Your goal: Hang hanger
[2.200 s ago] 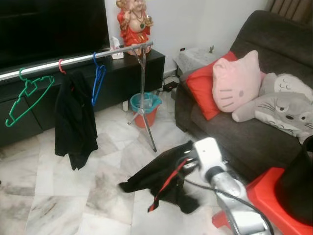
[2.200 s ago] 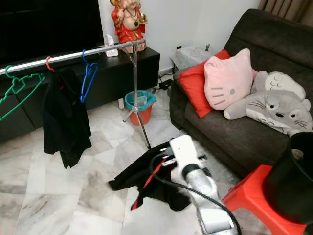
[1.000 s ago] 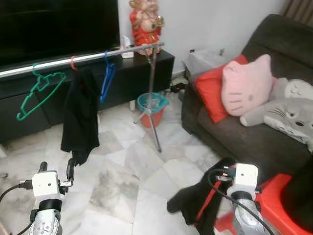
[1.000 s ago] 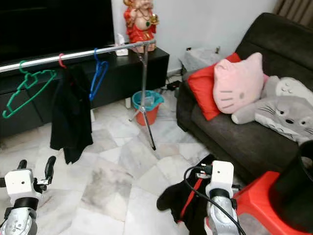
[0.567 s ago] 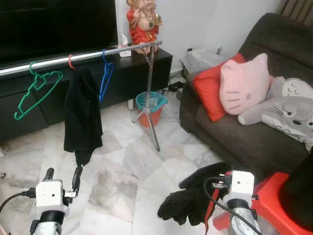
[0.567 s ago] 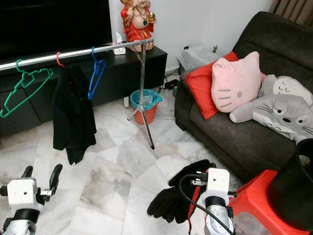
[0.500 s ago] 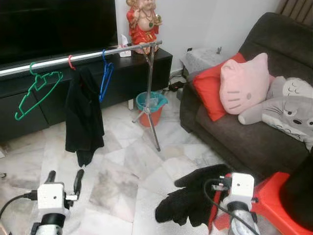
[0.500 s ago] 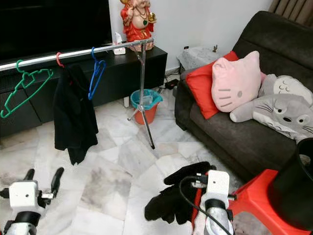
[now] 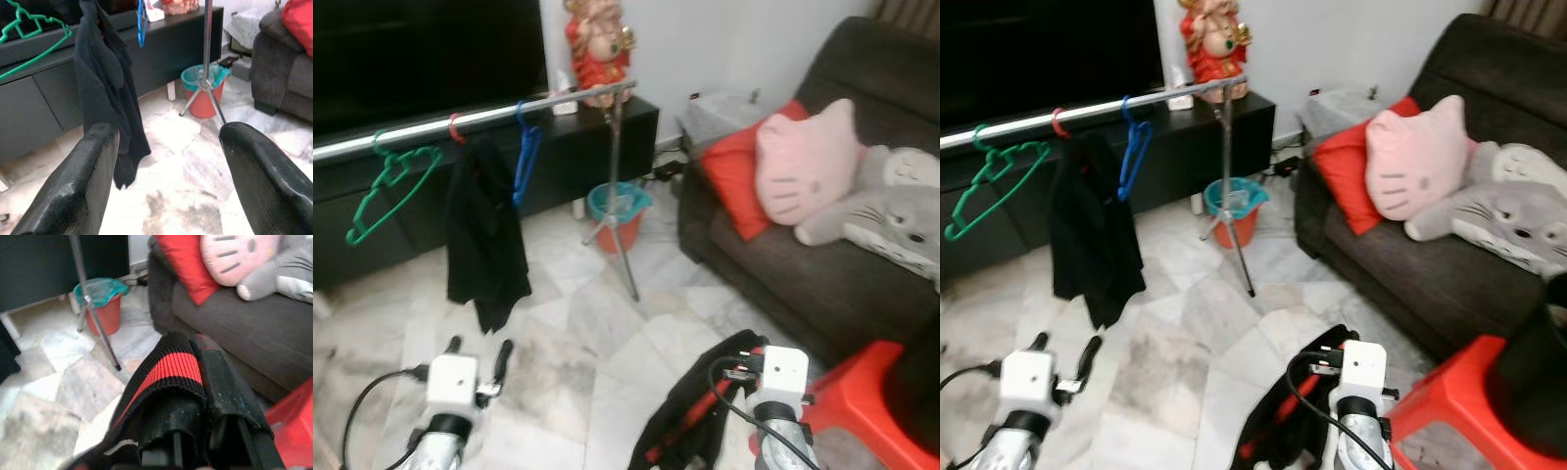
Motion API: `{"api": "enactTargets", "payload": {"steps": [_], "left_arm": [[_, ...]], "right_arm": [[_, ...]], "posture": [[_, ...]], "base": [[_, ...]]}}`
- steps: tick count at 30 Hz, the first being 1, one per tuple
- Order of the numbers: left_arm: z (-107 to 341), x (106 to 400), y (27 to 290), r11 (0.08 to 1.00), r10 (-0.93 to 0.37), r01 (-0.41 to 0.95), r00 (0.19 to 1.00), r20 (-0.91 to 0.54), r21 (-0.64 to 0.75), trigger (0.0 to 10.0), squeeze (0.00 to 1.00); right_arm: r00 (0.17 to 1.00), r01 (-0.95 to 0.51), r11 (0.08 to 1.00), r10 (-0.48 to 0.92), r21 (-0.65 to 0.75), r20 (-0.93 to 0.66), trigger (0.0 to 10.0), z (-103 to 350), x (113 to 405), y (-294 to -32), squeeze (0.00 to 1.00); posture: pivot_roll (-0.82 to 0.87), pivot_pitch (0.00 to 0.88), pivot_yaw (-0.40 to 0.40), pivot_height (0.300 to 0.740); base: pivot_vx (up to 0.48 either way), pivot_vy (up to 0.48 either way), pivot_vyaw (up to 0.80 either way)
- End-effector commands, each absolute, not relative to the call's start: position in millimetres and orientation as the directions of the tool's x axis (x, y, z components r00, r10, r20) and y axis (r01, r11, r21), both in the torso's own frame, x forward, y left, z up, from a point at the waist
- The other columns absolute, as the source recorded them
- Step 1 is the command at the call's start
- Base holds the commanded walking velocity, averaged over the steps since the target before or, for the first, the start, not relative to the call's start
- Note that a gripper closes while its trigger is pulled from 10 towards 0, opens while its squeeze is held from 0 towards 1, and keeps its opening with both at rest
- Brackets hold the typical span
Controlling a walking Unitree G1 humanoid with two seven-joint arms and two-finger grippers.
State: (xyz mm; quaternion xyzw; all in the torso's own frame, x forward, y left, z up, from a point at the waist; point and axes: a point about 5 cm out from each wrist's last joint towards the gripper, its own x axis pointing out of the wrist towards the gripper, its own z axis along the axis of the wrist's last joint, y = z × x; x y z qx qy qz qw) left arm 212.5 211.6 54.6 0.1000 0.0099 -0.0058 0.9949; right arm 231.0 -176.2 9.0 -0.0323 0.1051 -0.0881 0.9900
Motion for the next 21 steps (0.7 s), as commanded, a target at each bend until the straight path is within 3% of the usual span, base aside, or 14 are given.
{"api": "enactTargets", "payload": {"steps": [1, 8, 21], "left_arm": [[56, 215, 208, 0.978, -0.020, 0.024, 1.000, -0.021, 0.208, 10.0, 0.00], [64, 233, 205, 0.977, 0.051, -0.051, 0.999, 0.006, 0.209, 10.0, 0.00], [63, 240, 191, 0.973, 0.015, -0.013, 1.000, -0.006, 0.230, 10.0, 0.00]], "right_arm": [[0.972, 0.154, 0.985, -0.166, -0.083, -0.166, 10.0, 18, 238, -174, 0.00], [0.977, 0.129, 0.988, -0.140, -0.079, -0.158, 10.0, 24, 252, -168, 0.00], [0.977, 0.135, 0.987, -0.147, -0.088, -0.153, 10.0, 28, 261, -175, 0.00]], "posture": [[0.08, 0.000, -0.028, 0.740], [0.12, 0.000, -0.064, 0.740], [0.10, 0.000, -0.057, 0.740]], "base": [[0.000, 0.000, 0.80], [0.000, 0.000, 0.80], [0.000, 0.000, 0.74]]}}
